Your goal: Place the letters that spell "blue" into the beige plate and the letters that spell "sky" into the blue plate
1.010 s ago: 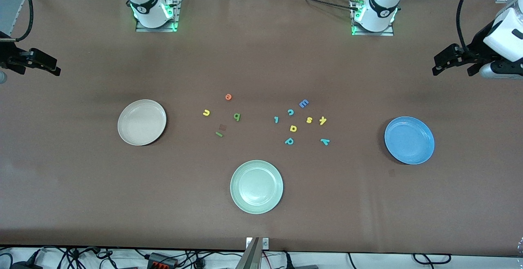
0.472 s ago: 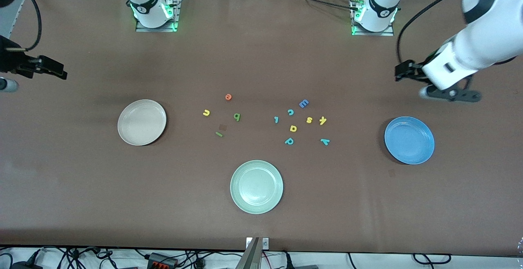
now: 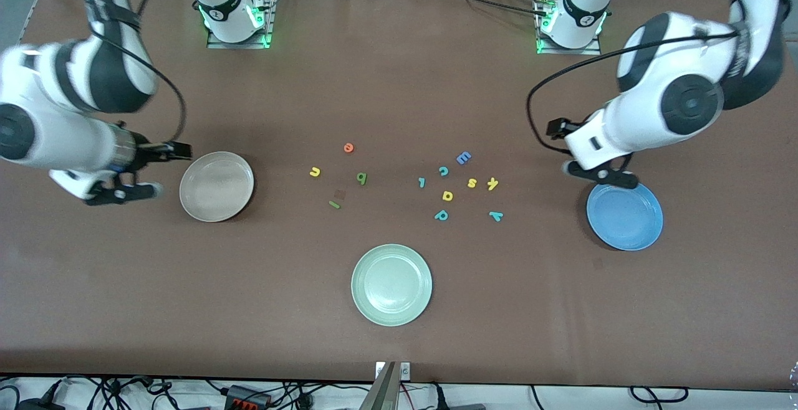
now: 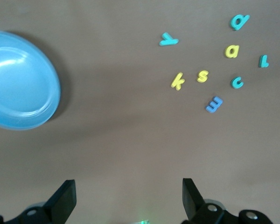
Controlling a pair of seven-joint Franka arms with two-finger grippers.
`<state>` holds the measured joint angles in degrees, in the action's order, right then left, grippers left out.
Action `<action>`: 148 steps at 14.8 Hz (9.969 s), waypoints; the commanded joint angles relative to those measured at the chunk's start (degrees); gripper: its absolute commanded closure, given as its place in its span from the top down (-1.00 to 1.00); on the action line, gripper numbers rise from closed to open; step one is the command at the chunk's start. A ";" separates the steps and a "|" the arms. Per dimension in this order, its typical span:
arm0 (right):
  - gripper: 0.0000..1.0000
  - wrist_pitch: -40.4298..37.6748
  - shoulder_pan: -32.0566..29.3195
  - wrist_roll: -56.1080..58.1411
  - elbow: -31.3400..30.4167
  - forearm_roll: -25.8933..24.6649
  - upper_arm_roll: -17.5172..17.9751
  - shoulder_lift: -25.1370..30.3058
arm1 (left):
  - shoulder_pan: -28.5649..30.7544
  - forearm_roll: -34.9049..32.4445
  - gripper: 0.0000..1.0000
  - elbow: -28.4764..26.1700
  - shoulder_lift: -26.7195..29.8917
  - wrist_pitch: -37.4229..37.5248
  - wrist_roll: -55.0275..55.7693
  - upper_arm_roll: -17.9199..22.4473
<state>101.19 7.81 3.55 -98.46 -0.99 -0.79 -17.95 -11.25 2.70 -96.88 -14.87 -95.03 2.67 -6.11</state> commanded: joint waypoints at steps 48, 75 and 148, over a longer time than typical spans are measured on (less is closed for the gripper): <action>-0.70 39.01 19.02 -47.69 -15.88 6.08 -0.88 -8.16 | -8.09 -13.16 -0.77 1.07 -27.32 -38.57 -69.11 0.39; 1.00 19.03 11.60 1.87 0.99 6.08 0.27 -12.11 | 14.85 -12.72 1.00 4.77 -19.51 -15.02 -62.73 -0.12; 1.00 32.93 28.13 -14.93 -7.63 2.91 -1.84 -11.48 | 38.67 -38.65 1.00 -12.99 -16.16 -30.49 -51.28 -22.80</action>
<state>134.56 33.68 -7.31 -110.43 0.27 -2.06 -25.90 26.15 -35.18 -108.58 -32.82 -125.82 -48.09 -26.11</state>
